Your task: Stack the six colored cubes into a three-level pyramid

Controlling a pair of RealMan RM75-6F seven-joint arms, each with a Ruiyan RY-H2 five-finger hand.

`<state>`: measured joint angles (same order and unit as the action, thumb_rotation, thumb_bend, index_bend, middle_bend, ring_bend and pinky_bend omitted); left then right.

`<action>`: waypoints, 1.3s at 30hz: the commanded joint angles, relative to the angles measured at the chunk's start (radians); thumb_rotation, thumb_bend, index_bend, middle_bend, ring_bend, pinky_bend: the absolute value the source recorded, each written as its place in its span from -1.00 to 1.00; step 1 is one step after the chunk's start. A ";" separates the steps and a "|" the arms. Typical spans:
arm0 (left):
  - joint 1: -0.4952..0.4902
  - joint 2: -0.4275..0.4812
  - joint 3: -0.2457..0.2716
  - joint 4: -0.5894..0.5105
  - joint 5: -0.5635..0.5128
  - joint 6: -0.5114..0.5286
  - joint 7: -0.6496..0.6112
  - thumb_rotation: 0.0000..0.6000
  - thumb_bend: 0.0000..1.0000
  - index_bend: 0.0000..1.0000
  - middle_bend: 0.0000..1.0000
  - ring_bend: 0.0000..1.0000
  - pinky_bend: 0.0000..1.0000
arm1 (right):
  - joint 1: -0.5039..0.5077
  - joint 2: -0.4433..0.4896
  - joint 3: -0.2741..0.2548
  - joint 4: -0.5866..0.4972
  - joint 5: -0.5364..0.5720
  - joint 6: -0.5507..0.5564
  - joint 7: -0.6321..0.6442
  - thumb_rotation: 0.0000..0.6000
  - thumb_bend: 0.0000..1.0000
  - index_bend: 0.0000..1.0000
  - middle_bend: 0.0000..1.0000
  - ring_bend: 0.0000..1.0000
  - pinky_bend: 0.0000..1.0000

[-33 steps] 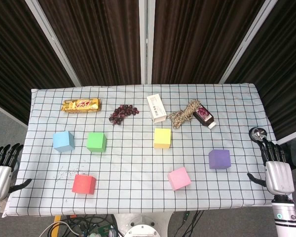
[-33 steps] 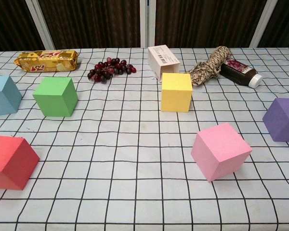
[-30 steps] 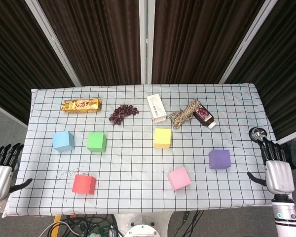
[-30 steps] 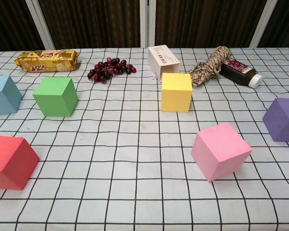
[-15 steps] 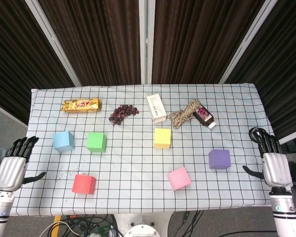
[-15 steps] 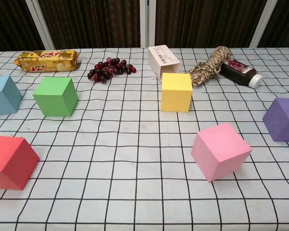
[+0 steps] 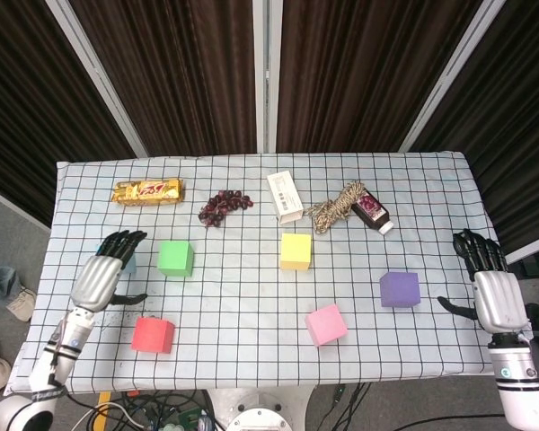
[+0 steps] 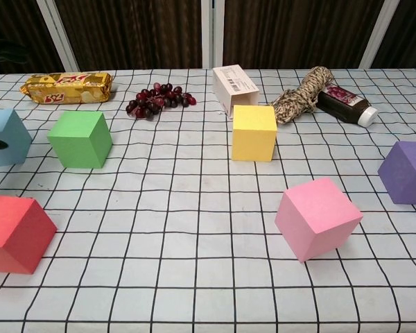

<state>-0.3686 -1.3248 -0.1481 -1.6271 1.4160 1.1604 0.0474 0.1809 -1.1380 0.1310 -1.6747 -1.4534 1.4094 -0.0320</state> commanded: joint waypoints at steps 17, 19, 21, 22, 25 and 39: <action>-0.148 -0.173 -0.031 0.233 -0.122 -0.145 0.001 1.00 -1.00 -0.96 -0.69 -1.00 -0.98 | 0.049 0.020 -0.004 -0.038 -0.004 -0.065 -0.024 1.00 -0.99 -1.00 -1.00 -1.00 -1.00; -0.145 -0.185 -0.030 0.242 -0.118 -0.129 -0.015 1.00 -1.00 -0.96 -0.56 -1.00 -0.97 | 0.050 0.020 -0.005 -0.039 -0.002 -0.066 -0.027 1.00 -0.99 -1.00 -1.00 -1.00 -1.00; -0.143 -0.197 -0.028 0.251 -0.108 -0.113 -0.038 1.00 -1.00 -0.96 -0.49 -1.00 -0.97 | 0.050 0.021 -0.006 -0.039 0.001 -0.067 -0.029 1.00 -0.99 -1.00 -1.00 -1.00 -1.00; -0.143 -0.206 -0.025 0.262 -0.098 -0.103 -0.046 1.00 -1.00 -0.96 -0.48 -1.00 -0.96 | 0.051 0.021 -0.007 -0.039 0.002 -0.067 -0.030 1.00 -0.99 -1.00 -1.00 -1.00 -1.00; -0.148 -0.230 -0.022 0.294 -0.082 -0.087 -0.060 1.00 -1.00 -0.96 -0.47 -1.00 -0.96 | 0.050 0.019 -0.008 -0.039 0.006 -0.068 -0.031 1.00 -0.99 -1.00 -1.00 -1.00 -1.00; -0.191 -0.290 -0.018 0.394 -0.102 -0.140 -0.077 1.00 -0.99 -0.96 -0.39 -1.00 -0.97 | 0.054 0.010 -0.018 -0.010 0.035 -0.093 -0.015 1.00 -0.99 -1.00 -1.00 -1.00 -1.00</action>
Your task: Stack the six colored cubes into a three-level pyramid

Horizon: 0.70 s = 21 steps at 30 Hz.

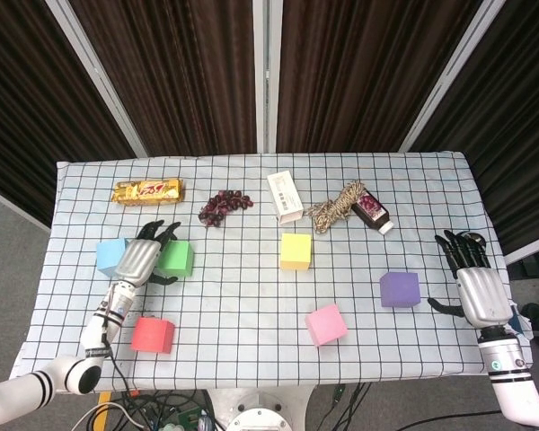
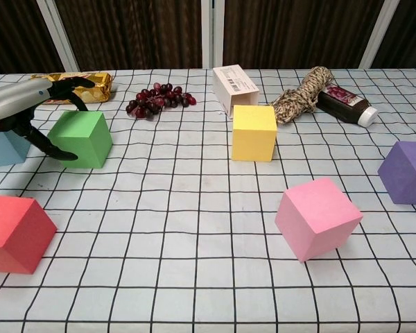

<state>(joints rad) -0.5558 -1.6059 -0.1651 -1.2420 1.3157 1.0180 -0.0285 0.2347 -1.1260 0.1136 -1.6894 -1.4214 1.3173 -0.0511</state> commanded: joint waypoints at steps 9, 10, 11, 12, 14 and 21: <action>-0.016 -0.028 -0.017 -0.010 0.003 0.029 -0.022 1.00 -0.71 -0.96 -0.10 -0.86 -0.96 | -0.001 -0.008 0.001 0.031 0.010 -0.001 0.028 1.00 -0.98 -1.00 -1.00 -1.00 -1.00; -0.020 -0.027 -0.023 -0.025 -0.001 0.031 -0.015 1.00 -0.70 -0.96 -0.10 -0.85 -0.95 | -0.001 -0.008 0.002 0.033 0.011 -0.001 0.031 1.00 -0.98 -1.00 -1.00 -1.00 -1.00; -0.025 -0.027 -0.030 -0.039 -0.005 0.031 -0.008 1.00 -0.69 -0.96 -0.09 -0.84 -0.95 | -0.001 -0.008 0.002 0.035 0.012 -0.001 0.032 1.00 -0.98 -1.00 -1.00 -1.00 -1.00; -0.030 -0.027 -0.037 -0.056 -0.009 0.031 -0.001 1.00 -0.69 -0.96 -0.09 -0.84 -0.95 | 0.000 -0.008 0.003 0.035 0.014 -0.002 0.033 1.00 -0.98 -1.00 -1.00 -1.00 -1.00; -0.043 -0.029 -0.048 -0.094 -0.011 0.035 0.027 1.00 -0.69 -0.96 -0.09 -0.84 -0.95 | 0.001 -0.007 0.004 0.033 0.016 -0.004 0.035 1.00 -0.98 -1.00 -1.00 -1.00 -1.00; -0.094 -0.068 -0.079 -0.122 -0.063 0.007 0.125 1.00 -0.78 -0.99 -0.10 -0.84 -0.97 | -0.006 -0.007 -0.002 0.028 -0.001 0.015 0.041 1.00 -0.98 -1.00 -1.00 -1.00 -1.00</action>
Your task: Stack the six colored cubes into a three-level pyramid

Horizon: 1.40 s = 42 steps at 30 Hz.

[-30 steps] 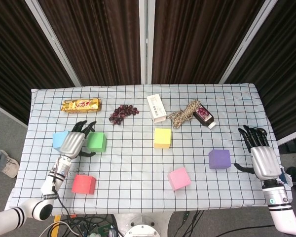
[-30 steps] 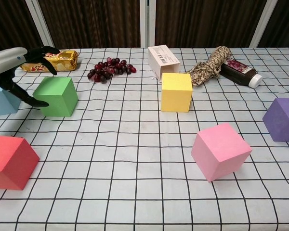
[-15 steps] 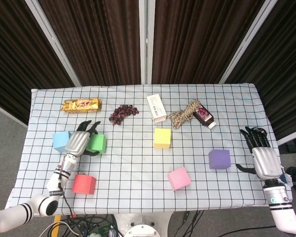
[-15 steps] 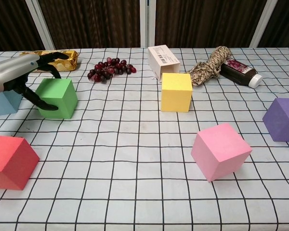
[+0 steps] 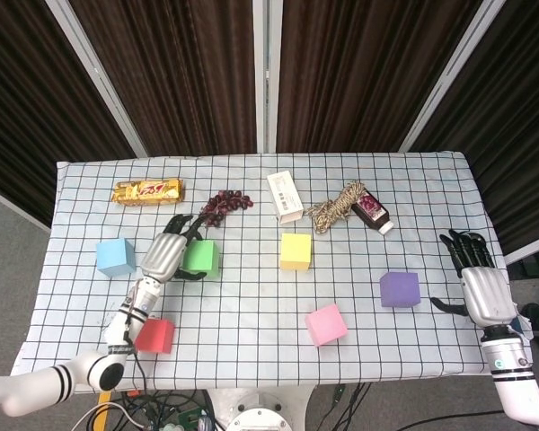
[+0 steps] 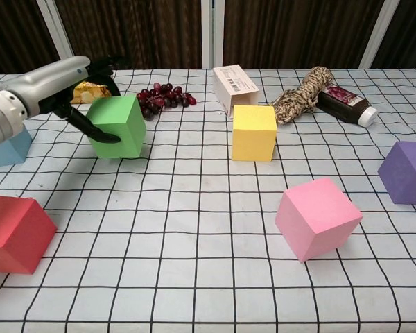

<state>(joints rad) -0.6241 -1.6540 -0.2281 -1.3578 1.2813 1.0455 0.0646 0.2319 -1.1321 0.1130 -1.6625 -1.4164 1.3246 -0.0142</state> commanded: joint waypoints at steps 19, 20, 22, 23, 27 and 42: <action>-0.111 -0.140 -0.025 0.124 -0.085 -0.070 0.093 1.00 -0.82 -1.00 -0.11 -0.77 -0.98 | -0.006 -0.020 -0.008 0.052 -0.006 -0.002 0.056 1.00 -0.98 -1.00 -1.00 -1.00 -1.00; -0.115 -0.145 -0.026 0.130 -0.085 -0.070 0.097 1.00 -0.82 -1.00 -0.11 -0.77 -0.98 | -0.006 -0.019 -0.010 0.053 -0.010 -0.001 0.058 1.00 -0.98 -1.00 -1.00 -1.00 -1.00; -0.122 -0.154 -0.028 0.139 -0.088 -0.074 0.098 1.00 -0.82 -1.00 -0.12 -0.76 -0.98 | -0.006 -0.019 -0.011 0.054 -0.013 0.001 0.058 1.00 -0.98 -1.00 -1.00 -1.00 -1.00; -0.124 -0.157 -0.029 0.142 -0.089 -0.075 0.098 1.00 -0.82 -1.00 -0.13 -0.76 -0.98 | -0.007 -0.019 -0.011 0.055 -0.012 0.002 0.059 1.00 -0.98 -1.00 -1.00 -1.00 -1.00; -0.128 -0.165 -0.023 0.151 -0.088 -0.074 0.097 1.00 -0.83 -1.00 -0.16 -0.72 -0.98 | -0.006 -0.023 -0.011 0.060 -0.007 -0.002 0.058 1.00 -0.98 -1.00 -1.00 -1.00 -1.00; -0.121 -0.160 -0.014 0.157 -0.056 -0.050 0.036 1.00 -1.00 -1.00 -0.72 -0.92 -1.00 | -0.002 -0.038 -0.014 0.073 -0.004 -0.013 0.053 1.00 -0.98 -1.00 -1.00 -1.00 -1.00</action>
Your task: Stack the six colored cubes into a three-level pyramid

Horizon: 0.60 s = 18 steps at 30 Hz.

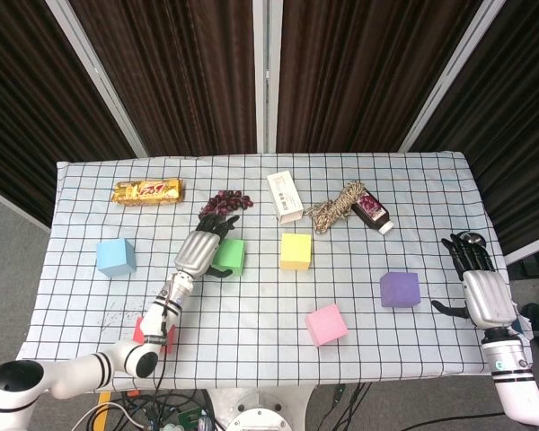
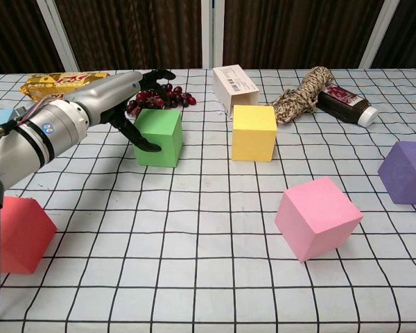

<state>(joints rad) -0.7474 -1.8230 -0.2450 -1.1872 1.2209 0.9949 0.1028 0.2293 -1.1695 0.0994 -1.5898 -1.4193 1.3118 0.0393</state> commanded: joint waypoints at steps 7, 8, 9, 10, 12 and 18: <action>0.020 0.051 0.012 -0.096 0.012 0.030 0.019 1.00 -1.00 -1.00 -0.74 -0.94 -1.00 | 0.006 0.004 0.002 -0.011 -0.007 -0.003 -0.006 1.00 -0.98 -1.00 -1.00 -1.00 -1.00; 0.026 0.061 0.014 -0.114 0.011 0.035 0.027 1.00 -1.00 -1.00 -0.74 -0.95 -1.00 | 0.007 0.005 0.002 -0.014 -0.007 -0.003 -0.007 1.00 -0.98 -1.00 -1.00 -1.00 -1.00; 0.032 0.074 0.017 -0.134 0.010 0.041 0.036 1.00 -1.00 -1.00 -0.75 -0.95 -1.00 | 0.008 0.007 0.003 -0.017 -0.007 -0.004 -0.008 1.00 -0.98 -1.00 -1.00 -1.00 -1.00; 0.041 0.093 0.021 -0.162 0.009 0.052 0.049 1.00 -1.00 -1.00 -0.75 -0.95 -1.00 | 0.011 0.010 0.005 -0.022 -0.006 -0.007 -0.010 1.00 -0.98 -1.00 -1.00 -1.00 -1.00; 0.061 0.125 0.028 -0.206 0.010 0.074 0.063 1.00 -1.00 -1.00 -0.75 -0.95 -1.00 | 0.015 0.014 0.006 -0.031 -0.008 -0.010 -0.015 1.00 -0.98 -1.00 -1.00 -1.00 -1.00; 0.136 0.246 0.046 -0.299 0.021 0.165 0.088 1.00 -1.00 -1.00 -0.73 -0.95 -1.00 | 0.029 0.027 0.012 -0.071 -0.022 -0.011 -0.044 1.00 -0.98 -1.00 -1.00 -1.00 -1.00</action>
<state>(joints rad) -0.6413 -1.6167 -0.2077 -1.4542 1.2385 1.1285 0.1798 0.2553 -1.1456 0.1092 -1.6549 -1.4385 1.2998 0.0003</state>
